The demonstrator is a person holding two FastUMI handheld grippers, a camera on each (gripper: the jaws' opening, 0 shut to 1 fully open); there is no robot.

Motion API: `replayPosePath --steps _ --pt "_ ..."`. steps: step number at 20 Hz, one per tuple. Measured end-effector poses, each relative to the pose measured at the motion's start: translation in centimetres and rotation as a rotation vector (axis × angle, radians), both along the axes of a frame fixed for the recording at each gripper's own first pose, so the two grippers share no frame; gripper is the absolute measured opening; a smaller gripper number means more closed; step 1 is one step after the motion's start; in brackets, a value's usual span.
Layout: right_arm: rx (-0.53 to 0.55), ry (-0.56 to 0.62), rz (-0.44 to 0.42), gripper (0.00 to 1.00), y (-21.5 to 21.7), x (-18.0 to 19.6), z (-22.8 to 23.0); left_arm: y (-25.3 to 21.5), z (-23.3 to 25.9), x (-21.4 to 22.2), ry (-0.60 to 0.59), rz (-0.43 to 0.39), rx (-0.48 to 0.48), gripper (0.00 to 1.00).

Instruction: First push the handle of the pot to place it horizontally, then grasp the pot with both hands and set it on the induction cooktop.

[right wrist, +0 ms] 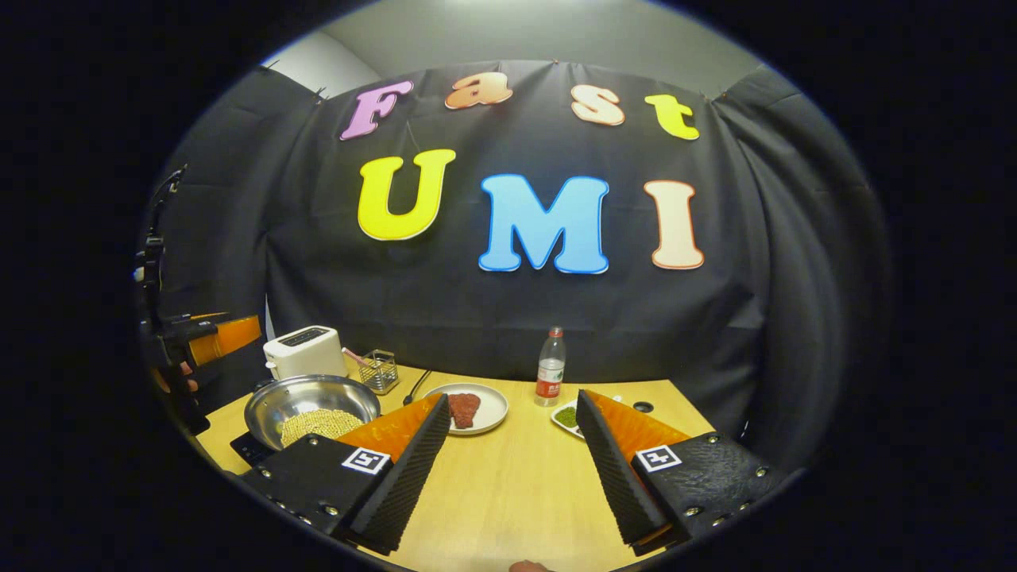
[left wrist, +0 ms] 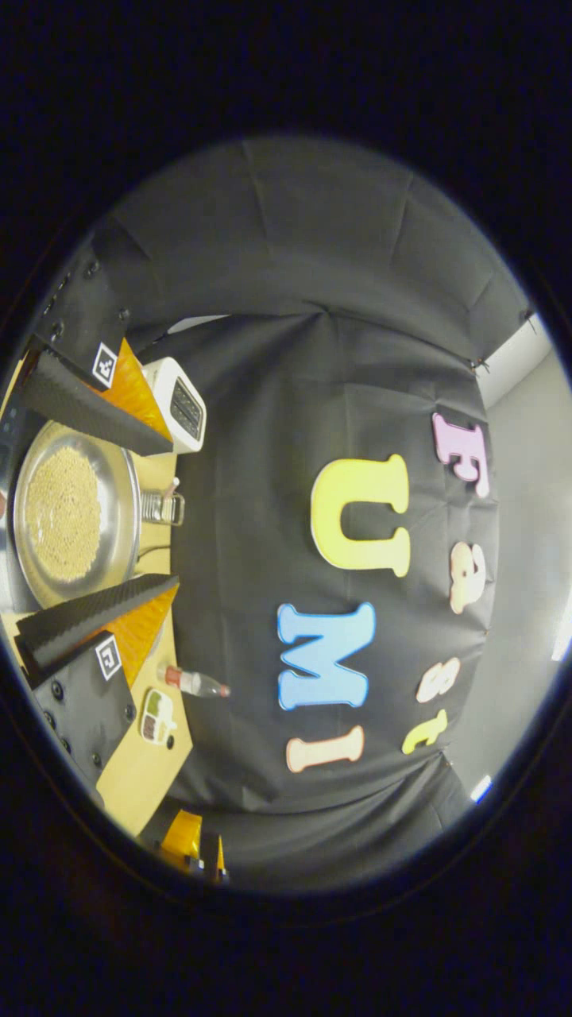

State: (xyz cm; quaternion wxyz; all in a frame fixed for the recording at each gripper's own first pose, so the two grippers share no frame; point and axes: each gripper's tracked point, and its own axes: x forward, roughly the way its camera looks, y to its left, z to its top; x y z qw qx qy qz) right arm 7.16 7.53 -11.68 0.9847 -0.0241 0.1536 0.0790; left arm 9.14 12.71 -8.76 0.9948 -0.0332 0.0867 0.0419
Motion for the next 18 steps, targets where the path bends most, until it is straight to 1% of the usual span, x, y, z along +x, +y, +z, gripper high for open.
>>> replayPosePath --steps 4,5,6,8,12,15,18 --pt "0.044 -0.054 0.017 0.97 -5.0 -3.2 3.0 -6.2 3.8 -4.5 -0.042 -0.001 -0.017 0.97" --pt "0.056 -0.069 0.021 0.97 -6.0 -4.0 3.9 -7.4 4.5 -5.4 -0.051 0.002 -0.012 0.99" --pt "0.057 -0.082 0.020 0.96 -7.0 -4.7 4.7 -8.4 5.3 -6.4 -0.061 0.002 -0.005 0.94" --pt "0.049 -0.105 0.009 0.96 -9.1 -5.3 5.4 -10.1 6.9 -8.1 -0.084 -0.012 0.017 0.99" --pt "0.060 -0.143 -0.023 0.96 -10.5 -6.9 7.5 -10.8 9.5 -10.7 -0.121 -0.022 0.073 0.99" --pt "0.065 -0.183 -0.079 0.96 -11.4 -7.3 8.8 -10.3 10.7 -11.7 -0.152 -0.022 0.077 0.99" --pt "0.061 -0.200 -0.095 0.96 -11.1 -7.8 9.3 -8.6 11.1 -12.7 -0.165 0.004 0.074 0.99"
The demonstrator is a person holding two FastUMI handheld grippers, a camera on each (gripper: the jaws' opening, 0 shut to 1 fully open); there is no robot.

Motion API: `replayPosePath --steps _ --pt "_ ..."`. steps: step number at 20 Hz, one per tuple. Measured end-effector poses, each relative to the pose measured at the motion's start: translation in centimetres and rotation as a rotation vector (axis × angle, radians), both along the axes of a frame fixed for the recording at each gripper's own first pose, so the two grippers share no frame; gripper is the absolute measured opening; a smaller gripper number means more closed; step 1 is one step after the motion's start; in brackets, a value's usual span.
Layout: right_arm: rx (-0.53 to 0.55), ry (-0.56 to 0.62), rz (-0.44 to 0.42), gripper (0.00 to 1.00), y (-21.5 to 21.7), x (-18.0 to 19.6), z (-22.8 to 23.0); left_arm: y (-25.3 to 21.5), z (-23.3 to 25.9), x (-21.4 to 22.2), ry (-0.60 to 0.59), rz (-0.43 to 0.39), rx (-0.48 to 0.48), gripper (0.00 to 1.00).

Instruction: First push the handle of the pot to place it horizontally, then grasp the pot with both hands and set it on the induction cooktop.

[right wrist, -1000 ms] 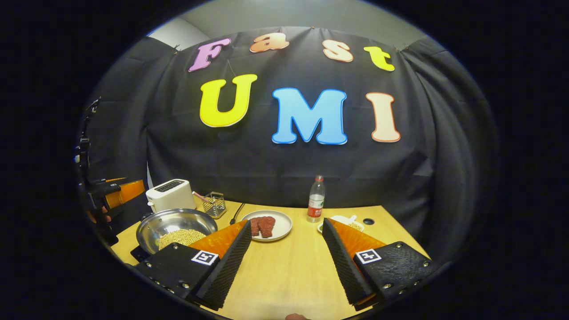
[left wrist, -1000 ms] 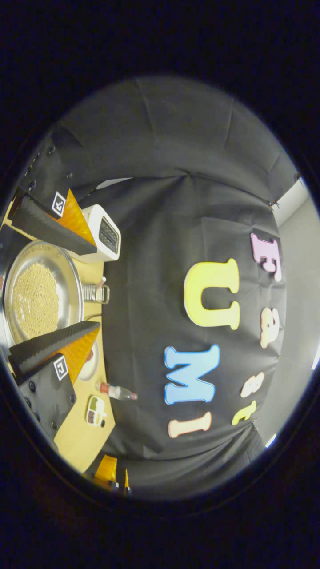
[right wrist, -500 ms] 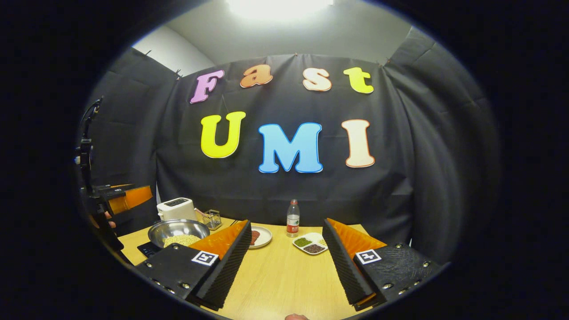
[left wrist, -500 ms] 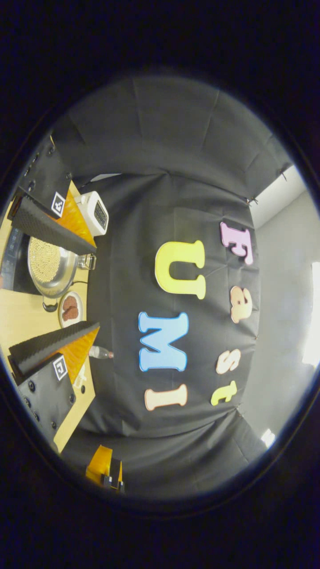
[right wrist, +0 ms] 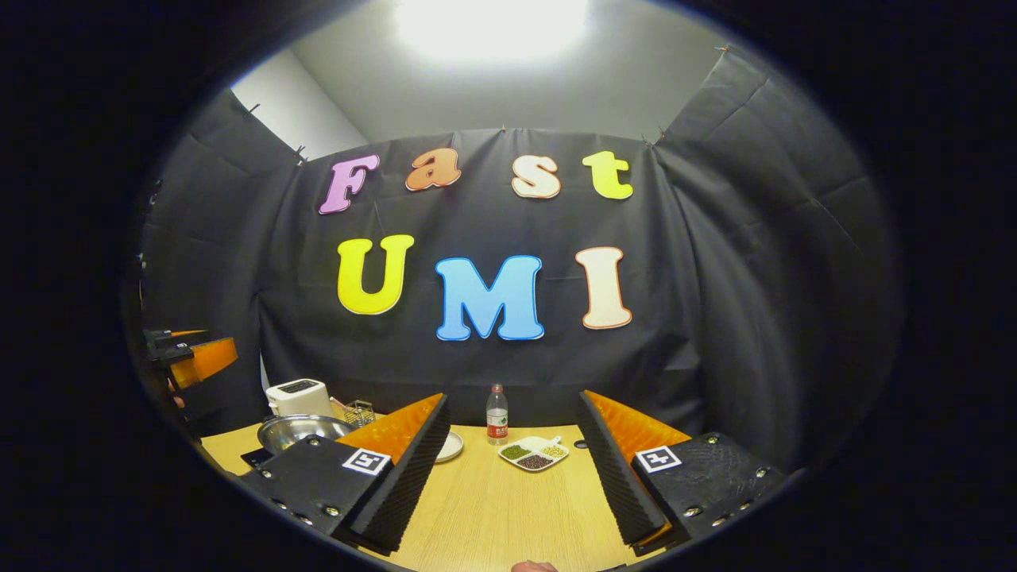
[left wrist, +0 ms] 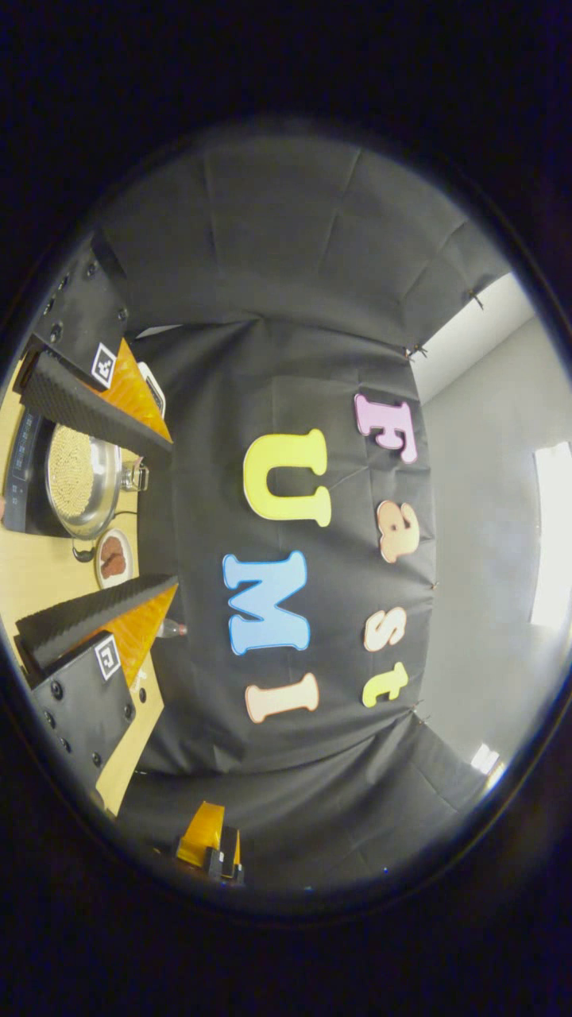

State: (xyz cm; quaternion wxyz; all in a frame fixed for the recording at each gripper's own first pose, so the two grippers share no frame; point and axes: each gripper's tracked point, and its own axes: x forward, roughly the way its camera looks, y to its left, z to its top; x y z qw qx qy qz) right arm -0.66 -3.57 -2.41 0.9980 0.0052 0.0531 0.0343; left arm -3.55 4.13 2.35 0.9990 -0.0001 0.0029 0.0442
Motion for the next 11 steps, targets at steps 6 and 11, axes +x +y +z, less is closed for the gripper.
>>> replayPosePath --steps 6,11 --pt "0.007 -0.048 0.036 0.96 1.5 -0.8 2.1 3.1 0.0 -1.4 -0.008 0.061 -0.016 0.96" --pt "0.000 -0.064 0.015 0.96 1.1 0.5 2.4 6.0 0.4 -2.9 -0.018 0.115 -0.012 0.94"
